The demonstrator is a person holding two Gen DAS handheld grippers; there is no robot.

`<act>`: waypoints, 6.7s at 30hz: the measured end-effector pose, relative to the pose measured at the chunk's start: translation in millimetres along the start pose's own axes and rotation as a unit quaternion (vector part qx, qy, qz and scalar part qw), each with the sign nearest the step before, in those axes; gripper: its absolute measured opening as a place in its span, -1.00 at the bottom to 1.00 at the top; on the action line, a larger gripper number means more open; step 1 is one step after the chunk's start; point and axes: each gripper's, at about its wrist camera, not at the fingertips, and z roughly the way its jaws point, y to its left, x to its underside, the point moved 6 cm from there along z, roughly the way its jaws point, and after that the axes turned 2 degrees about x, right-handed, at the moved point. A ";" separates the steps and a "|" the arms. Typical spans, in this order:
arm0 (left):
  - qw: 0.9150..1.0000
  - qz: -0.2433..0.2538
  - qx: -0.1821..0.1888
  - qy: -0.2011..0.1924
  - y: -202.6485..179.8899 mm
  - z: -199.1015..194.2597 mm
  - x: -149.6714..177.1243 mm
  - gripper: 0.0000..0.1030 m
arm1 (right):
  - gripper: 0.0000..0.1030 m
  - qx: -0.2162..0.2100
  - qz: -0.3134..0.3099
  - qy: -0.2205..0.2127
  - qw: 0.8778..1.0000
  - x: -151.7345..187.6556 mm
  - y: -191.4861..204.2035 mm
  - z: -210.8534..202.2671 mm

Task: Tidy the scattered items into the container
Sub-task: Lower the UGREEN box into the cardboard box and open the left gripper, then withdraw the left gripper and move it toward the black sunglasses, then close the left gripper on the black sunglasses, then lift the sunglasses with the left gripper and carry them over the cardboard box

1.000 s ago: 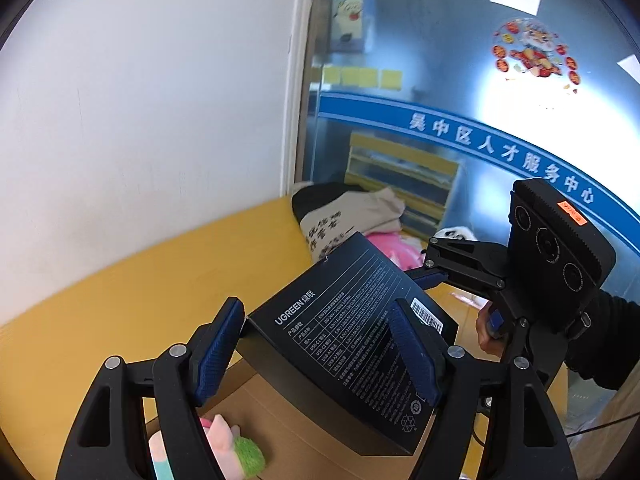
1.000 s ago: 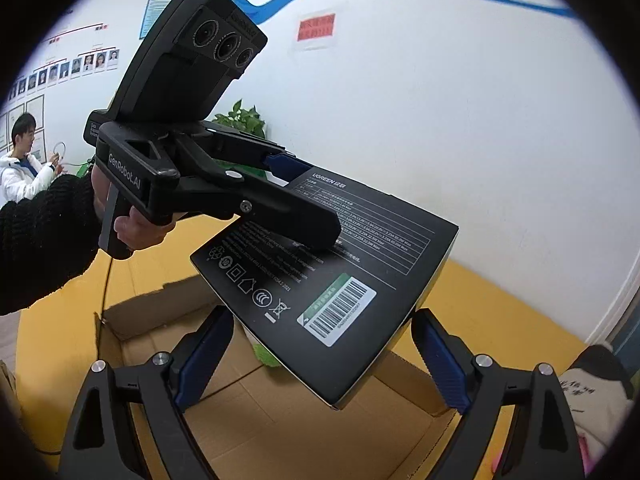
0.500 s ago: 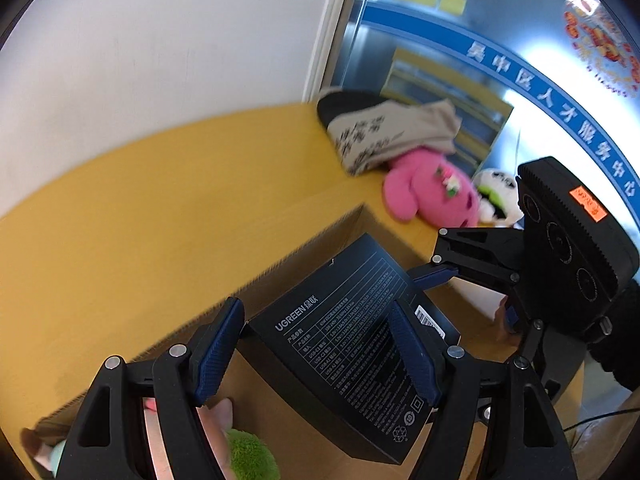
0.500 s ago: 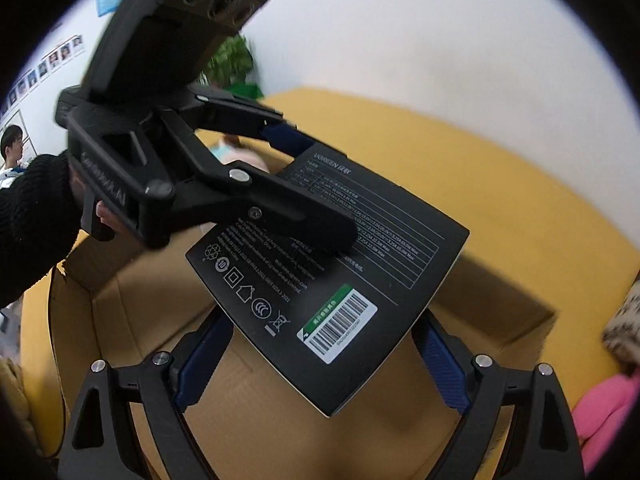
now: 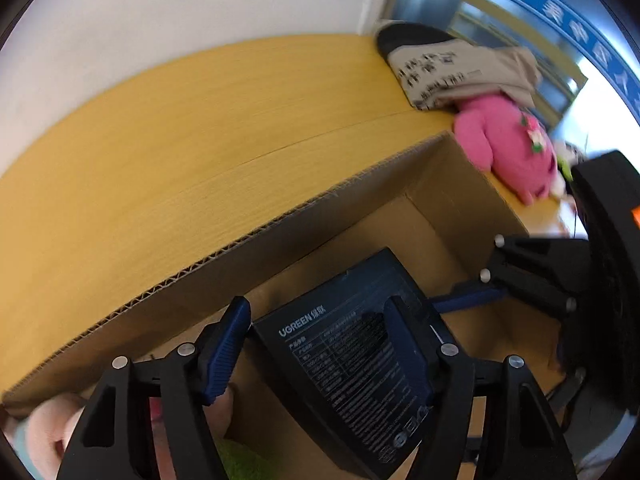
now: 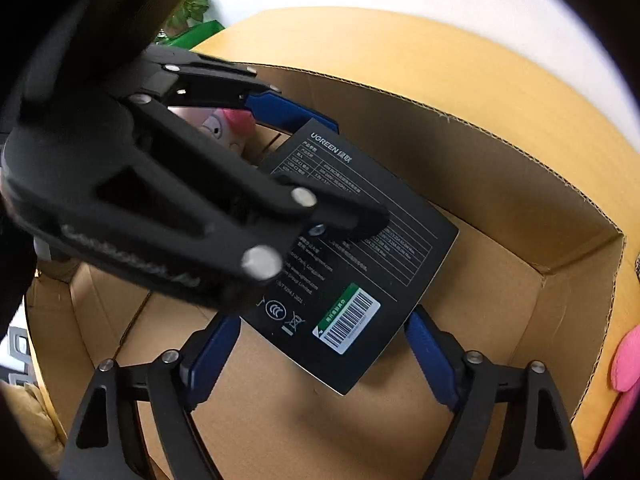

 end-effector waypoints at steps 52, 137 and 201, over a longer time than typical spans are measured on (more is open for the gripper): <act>0.954 -0.105 -0.134 -0.245 -105.6 -320.3 349.5 1.00 | 0.70 0.126 -0.009 -0.249 0.960 228.5 227.4 -238.4; 0.981 -0.082 0.127 -0.125 -136.4 -234.2 290.8 -0.38 | 0.28 -0.006 -0.034 -0.219 0.975 231.0 322.5 -180.3; 0.980 -0.152 0.056 -0.119 60.6 -194.2 169.7 -0.46 | -0.22 -0.101 -0.055 -0.168 0.979 0.1 240.9 -68.5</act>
